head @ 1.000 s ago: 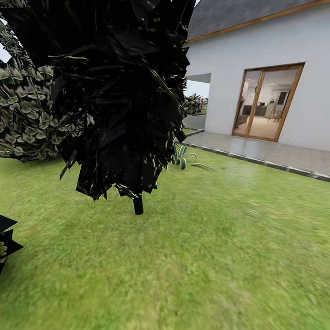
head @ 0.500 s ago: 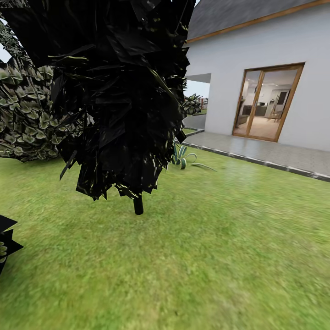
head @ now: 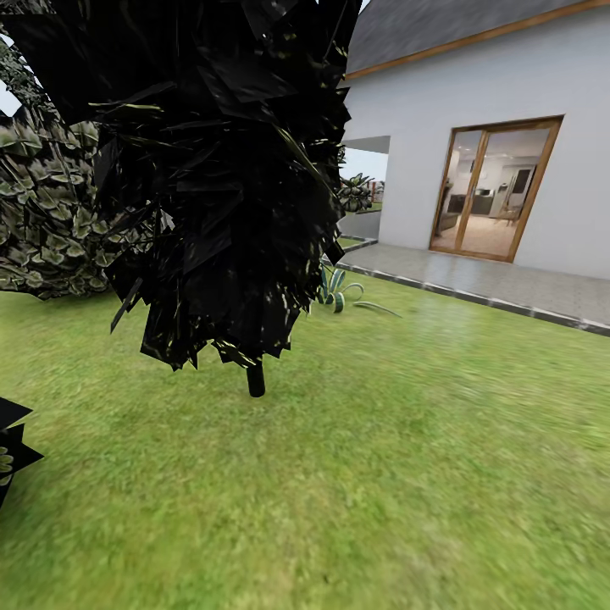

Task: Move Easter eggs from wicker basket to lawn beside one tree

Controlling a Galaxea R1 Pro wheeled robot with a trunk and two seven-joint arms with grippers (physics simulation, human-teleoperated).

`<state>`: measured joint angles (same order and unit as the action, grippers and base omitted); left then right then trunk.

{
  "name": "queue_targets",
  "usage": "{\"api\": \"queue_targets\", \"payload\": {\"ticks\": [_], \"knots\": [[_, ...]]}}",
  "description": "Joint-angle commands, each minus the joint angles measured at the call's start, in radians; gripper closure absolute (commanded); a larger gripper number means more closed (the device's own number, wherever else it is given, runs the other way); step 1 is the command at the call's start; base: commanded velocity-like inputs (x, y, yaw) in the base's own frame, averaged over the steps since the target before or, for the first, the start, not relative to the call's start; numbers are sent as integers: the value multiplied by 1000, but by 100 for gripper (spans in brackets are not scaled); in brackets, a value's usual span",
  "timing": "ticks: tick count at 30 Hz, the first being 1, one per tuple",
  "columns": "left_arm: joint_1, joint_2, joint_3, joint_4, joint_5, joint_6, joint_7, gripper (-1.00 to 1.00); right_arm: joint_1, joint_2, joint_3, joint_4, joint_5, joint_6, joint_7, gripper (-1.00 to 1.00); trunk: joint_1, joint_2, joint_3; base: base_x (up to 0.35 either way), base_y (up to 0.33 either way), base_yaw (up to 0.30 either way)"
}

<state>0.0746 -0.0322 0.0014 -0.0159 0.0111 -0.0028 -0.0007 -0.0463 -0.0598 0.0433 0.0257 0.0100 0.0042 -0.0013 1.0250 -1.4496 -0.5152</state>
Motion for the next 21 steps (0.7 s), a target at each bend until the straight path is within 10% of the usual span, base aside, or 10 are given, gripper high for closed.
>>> {"api": "queue_targets", "payload": {"ticks": [1,21], "knots": [[1,0,0,-2,1,0,0,-100,-1,0,4,2,1,0,0,-100,0,0,-1,0,0,0],[1,0,0,-1,1,0,0,-100,-1,0,4,2,1,0,1,-100,0,0,-1,0,0,0]]}}
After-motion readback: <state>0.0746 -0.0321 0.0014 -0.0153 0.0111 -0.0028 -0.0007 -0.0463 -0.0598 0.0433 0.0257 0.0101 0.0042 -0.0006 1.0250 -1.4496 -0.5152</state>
